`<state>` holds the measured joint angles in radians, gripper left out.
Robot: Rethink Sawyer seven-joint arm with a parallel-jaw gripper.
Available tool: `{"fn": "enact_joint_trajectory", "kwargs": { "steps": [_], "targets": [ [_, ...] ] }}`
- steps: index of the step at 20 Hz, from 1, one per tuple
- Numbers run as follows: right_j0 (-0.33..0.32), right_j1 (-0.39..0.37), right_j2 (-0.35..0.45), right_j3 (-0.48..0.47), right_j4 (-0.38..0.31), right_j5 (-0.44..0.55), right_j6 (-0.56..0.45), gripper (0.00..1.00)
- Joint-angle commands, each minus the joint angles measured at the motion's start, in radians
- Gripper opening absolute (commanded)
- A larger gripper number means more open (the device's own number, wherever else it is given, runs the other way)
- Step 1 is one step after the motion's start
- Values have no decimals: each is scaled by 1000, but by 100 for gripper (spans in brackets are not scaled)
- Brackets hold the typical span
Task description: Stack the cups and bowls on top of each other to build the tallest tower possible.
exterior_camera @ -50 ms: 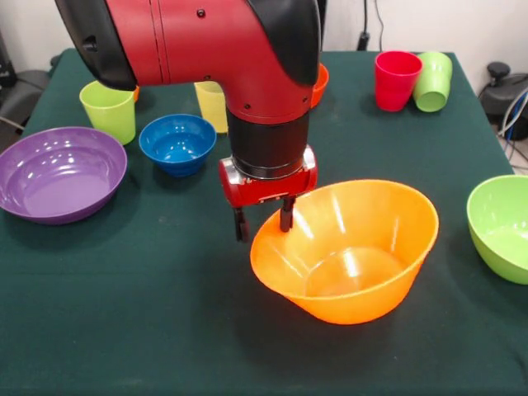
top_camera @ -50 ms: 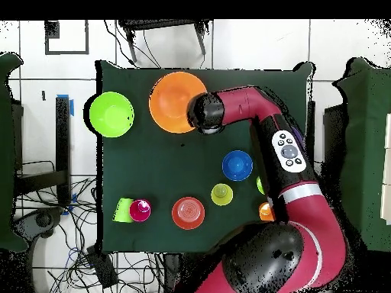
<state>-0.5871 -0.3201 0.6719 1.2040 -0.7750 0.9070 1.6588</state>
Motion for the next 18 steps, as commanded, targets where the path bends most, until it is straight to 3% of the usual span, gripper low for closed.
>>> {"fn": "enact_joint_trajectory", "kwargs": {
  "steps": [1,8,18],
  "targets": [
    [37,71,-53,57,43,90,-84,100],
    [53,78,-53,21,74,57,-74,100],
    [74,63,-99,22,46,-43,21,100]
  ]
}}
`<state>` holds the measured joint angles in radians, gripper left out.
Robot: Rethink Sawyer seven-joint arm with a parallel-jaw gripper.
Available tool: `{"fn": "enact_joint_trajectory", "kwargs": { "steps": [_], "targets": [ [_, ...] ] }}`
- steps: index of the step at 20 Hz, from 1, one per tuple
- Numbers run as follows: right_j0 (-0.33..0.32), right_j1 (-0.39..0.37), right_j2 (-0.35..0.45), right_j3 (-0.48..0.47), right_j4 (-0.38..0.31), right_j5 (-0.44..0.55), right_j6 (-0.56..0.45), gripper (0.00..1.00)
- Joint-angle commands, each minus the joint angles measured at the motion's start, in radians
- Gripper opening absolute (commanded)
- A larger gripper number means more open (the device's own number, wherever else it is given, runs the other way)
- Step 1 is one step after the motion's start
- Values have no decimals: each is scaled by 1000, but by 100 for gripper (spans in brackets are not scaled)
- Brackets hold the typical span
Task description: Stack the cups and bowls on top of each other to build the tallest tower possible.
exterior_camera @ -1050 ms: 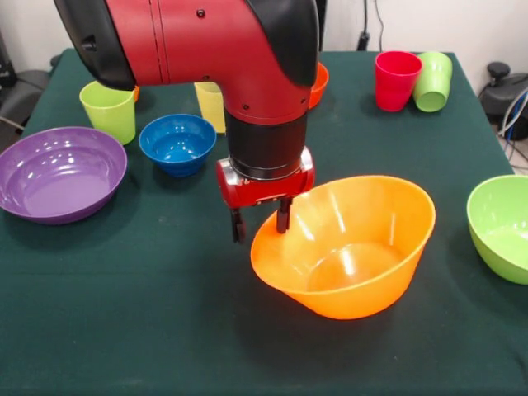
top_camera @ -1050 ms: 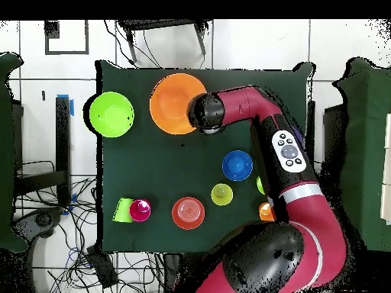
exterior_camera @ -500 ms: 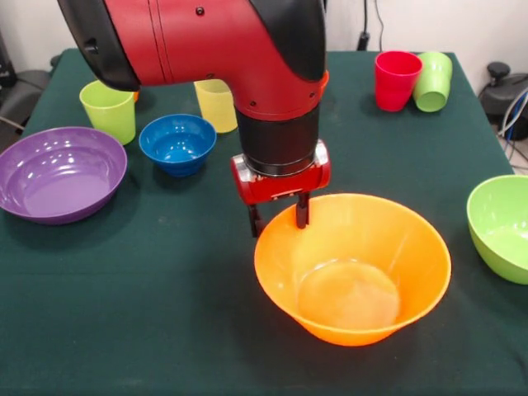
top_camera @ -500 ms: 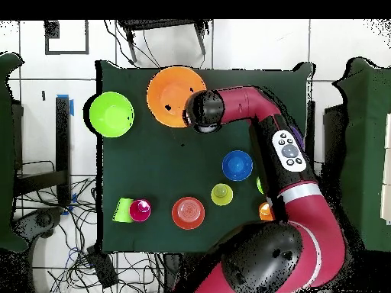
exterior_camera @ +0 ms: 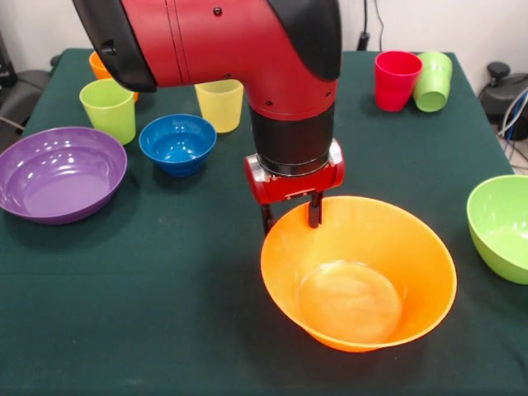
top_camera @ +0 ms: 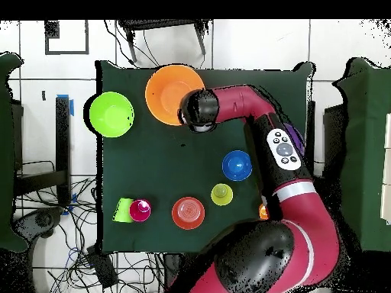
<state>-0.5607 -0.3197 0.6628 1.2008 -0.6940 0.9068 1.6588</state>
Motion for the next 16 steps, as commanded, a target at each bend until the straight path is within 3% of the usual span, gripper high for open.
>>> {"fn": "enact_joint_trajectory", "kwargs": {
  "steps": [1,4,11,12,16],
  "targets": [
    [49,54,-98,38,-38,-54,39,100],
    [59,41,-121,47,-47,-79,76,100],
    [75,36,-143,31,-28,-79,62,100],
    [72,37,-140,31,-22,-89,47,0],
    [73,32,-141,40,-10,-98,68,0]
  ]
}}
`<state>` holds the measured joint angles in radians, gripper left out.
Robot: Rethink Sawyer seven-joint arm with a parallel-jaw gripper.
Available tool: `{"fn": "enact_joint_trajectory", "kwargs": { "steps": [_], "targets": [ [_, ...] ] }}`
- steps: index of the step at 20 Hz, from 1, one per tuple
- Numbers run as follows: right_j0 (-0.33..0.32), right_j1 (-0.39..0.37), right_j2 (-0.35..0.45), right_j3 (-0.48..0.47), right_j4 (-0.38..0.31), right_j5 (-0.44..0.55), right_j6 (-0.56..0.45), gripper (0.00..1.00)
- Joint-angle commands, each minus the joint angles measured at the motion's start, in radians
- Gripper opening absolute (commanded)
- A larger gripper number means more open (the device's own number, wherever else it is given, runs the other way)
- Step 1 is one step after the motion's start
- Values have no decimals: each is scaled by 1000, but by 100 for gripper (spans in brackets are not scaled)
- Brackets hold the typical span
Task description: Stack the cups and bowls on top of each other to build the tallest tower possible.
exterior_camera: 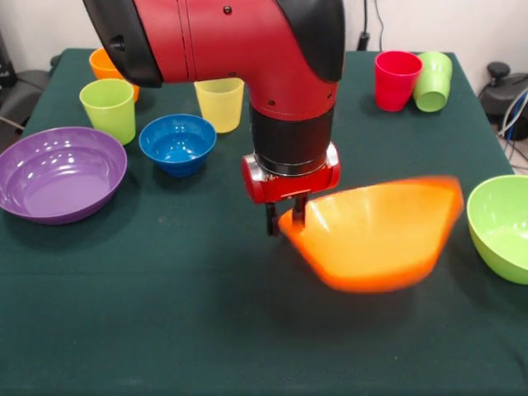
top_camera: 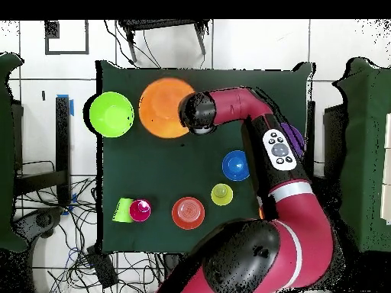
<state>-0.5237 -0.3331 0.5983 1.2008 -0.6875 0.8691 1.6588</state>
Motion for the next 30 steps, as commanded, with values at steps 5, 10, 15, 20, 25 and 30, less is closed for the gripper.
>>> {"fn": "enact_joint_trajectory", "kwargs": {
  "steps": [5,10,15,20,25,30],
  "targets": [
    [47,47,-85,34,34,-29,87,0],
    [50,65,-76,1,74,-3,40,0],
    [57,64,-70,-22,107,35,13,0],
    [12,138,30,-69,199,142,-177,0],
    [-10,241,115,-151,273,291,-392,0],
    [-15,281,164,-206,312,432,-494,0]
  ]
}}
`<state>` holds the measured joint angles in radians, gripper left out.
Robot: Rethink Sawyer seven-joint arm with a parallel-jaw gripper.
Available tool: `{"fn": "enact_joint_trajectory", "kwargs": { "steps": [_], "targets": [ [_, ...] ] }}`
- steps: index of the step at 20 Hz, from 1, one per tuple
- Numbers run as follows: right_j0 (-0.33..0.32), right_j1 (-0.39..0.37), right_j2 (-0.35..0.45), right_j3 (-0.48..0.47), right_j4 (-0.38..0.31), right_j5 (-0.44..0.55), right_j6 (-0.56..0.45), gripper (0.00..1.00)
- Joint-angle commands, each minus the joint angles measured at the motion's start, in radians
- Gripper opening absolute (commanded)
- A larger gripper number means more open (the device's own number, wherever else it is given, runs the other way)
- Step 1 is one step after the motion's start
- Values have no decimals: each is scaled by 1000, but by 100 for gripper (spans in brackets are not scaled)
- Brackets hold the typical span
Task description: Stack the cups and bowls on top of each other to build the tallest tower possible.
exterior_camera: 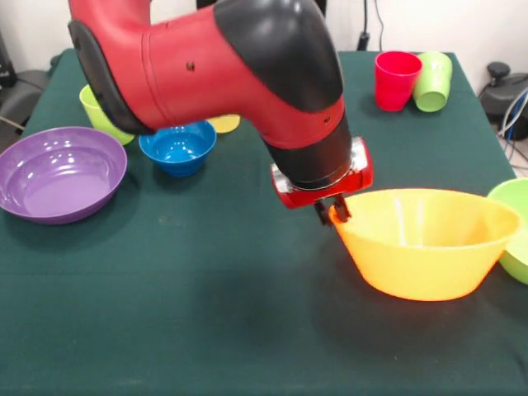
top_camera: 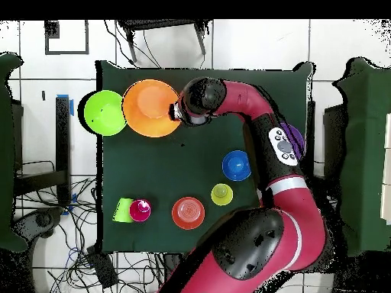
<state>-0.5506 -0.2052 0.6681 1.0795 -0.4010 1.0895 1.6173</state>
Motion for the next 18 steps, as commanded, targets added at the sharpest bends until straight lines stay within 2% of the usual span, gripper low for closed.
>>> {"fn": "enact_joint_trajectory", "kwargs": {
  "steps": [1,9,18],
  "targets": [
    [13,160,101,-100,31,242,-468,0],
    [34,193,121,-229,31,389,-533,0],
    [58,174,107,-334,-18,421,-527,0]
  ]
}}
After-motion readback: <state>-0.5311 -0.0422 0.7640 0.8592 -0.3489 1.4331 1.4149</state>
